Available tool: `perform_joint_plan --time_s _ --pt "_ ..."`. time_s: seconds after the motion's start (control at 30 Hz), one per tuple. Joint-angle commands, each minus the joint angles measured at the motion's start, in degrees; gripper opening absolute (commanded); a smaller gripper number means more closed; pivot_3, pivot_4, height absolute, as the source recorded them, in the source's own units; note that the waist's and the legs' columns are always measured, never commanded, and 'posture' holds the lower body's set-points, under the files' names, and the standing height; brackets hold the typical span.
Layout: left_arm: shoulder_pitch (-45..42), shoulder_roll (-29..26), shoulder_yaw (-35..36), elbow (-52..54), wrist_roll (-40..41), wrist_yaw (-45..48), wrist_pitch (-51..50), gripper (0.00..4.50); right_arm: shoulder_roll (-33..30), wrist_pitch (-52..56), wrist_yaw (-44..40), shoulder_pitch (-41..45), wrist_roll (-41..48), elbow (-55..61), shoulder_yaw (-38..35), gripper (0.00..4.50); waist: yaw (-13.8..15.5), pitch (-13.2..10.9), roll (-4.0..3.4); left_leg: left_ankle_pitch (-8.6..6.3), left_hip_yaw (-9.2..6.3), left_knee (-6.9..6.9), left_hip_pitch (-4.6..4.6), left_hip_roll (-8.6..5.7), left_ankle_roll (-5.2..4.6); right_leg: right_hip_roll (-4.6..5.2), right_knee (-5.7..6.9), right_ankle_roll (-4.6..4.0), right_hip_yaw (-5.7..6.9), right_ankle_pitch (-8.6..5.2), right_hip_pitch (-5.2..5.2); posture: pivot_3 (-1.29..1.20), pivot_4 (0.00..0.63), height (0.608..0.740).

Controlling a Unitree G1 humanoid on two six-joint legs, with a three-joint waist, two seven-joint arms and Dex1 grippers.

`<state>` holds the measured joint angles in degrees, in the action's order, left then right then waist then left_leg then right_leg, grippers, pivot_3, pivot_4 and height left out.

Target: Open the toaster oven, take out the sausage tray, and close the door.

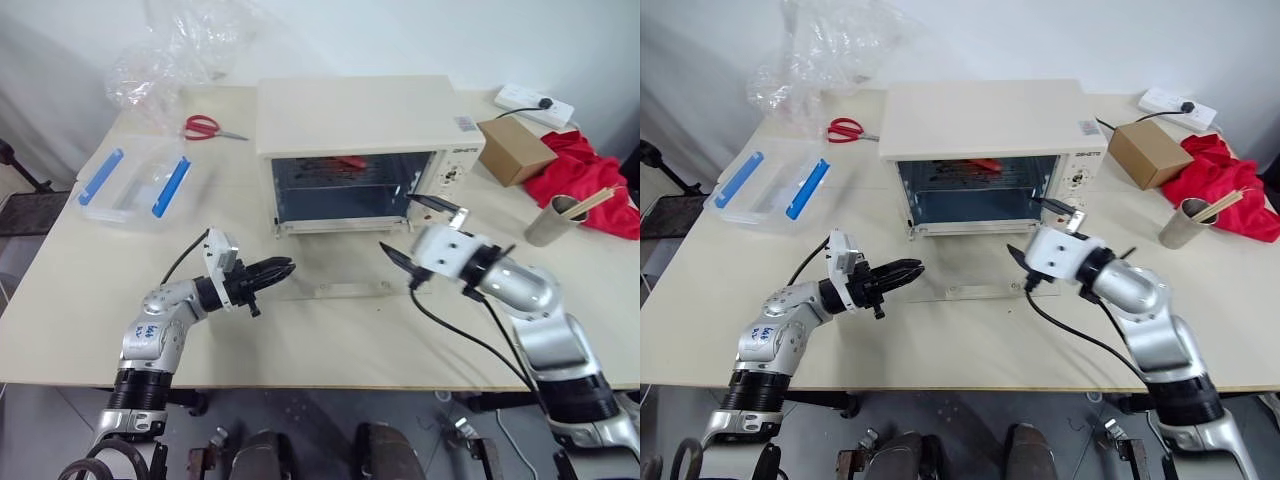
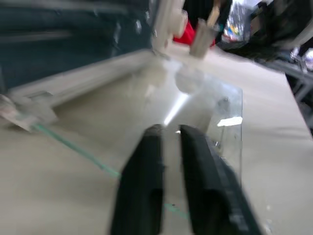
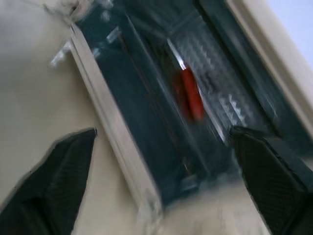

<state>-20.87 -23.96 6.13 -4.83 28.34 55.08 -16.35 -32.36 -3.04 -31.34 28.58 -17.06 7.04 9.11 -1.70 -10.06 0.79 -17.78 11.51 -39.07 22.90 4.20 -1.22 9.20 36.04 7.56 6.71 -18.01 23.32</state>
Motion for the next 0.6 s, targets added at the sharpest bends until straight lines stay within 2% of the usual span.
perform_joint_plan --time_s 0.03,0.13,0.27,0.3,0.4,0.57,0.6 --pt "3.0 -0.8 3.4 4.9 2.9 0.0 1.4 2.09 3.2 -2.1 6.0 4.8 -6.9 -5.0 3.8 4.50 0.0 0.0 0.01 0.00 0.00 -0.03 0.12 0.00 0.00 0.00 0.05 0.00 0.01 0.00 0.13 0.00 0.150 0.740" --pt "6.3 -1.2 6.5 8.2 3.9 -1.2 2.5 3.01 7.9 0.7 12.2 12.3 -13.8 -16.1 7.8 4.50 -0.5 0.0 0.01 0.02 0.02 -0.04 0.22 0.01 -0.01 -0.02 0.09 0.00 0.02 0.00 0.23 0.00 0.150 0.740" --pt "8.4 -1.2 7.9 11.0 4.9 -2.2 2.8 4.28 10.3 -1.2 16.5 18.2 -16.7 -25.1 10.2 4.50 -0.8 0.0 0.00 0.02 0.04 -0.04 0.27 0.02 -0.01 -0.01 0.16 0.00 0.04 0.00 0.28 0.00 0.150 0.740" --pt "9.0 -1.1 8.3 11.2 4.0 -2.9 4.0 4.49 11.5 -0.2 18.2 20.4 -17.8 -28.4 10.8 4.50 -0.9 0.0 0.00 0.02 0.05 -0.03 0.29 0.02 -0.01 -0.01 0.15 0.00 0.04 0.00 0.28 0.00 0.150 0.740" --pt "9.5 0.0 9.3 10.9 2.0 -5.8 8.0 4.49 13.7 -0.1 22.9 25.6 -21.1 -36.2 12.9 4.50 -1.6 0.0 0.00 0.03 0.06 -0.03 0.29 0.02 0.00 -0.02 0.15 0.00 0.04 0.00 0.29 0.00 0.150 0.740" --pt "9.8 0.3 8.9 10.5 2.9 -6.8 8.9 4.49 15.5 0.7 26.6 28.6 -22.0 -42.1 13.7 4.50 -1.8 0.0 -0.01 0.04 0.08 0.01 0.29 0.03 0.03 -0.03 0.27 0.00 0.11 0.00 0.29 0.00 0.150 0.740" --pt "9.9 0.3 8.8 10.4 2.9 -6.8 9.0 4.50 15.6 0.4 27.0 29.0 -22.2 -42.8 13.9 4.31 -1.8 0.0 0.00 0.04 0.09 0.02 0.29 0.03 0.03 -0.03 0.27 0.00 0.11 0.00 0.30 0.00 0.150 0.740"
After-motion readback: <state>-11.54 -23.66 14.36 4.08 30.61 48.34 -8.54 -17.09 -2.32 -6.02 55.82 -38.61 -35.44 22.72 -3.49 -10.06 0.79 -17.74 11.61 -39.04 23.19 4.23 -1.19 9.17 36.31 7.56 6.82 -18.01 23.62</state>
